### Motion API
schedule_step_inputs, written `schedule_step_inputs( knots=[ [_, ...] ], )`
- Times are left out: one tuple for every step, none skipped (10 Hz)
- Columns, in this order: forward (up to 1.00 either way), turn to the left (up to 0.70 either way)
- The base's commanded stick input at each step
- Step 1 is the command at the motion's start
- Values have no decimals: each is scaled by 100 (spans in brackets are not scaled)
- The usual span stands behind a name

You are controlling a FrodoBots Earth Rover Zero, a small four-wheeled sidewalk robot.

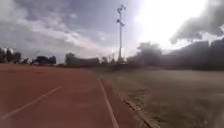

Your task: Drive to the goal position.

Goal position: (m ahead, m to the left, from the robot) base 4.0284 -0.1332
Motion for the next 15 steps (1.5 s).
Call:
schedule_step_inputs(
  knots=[
    [70, 27],
    [70, 35],
    [70, 35],
    [70, 34],
    [70, 31],
    [70, 27],
    [70, 23],
    [70, 19],
    [70, 16],
    [70, 12],
    [70, 8],
    [70, 5],
    [70, 1],
    [70, 0],
    [70, 0]
  ],
)
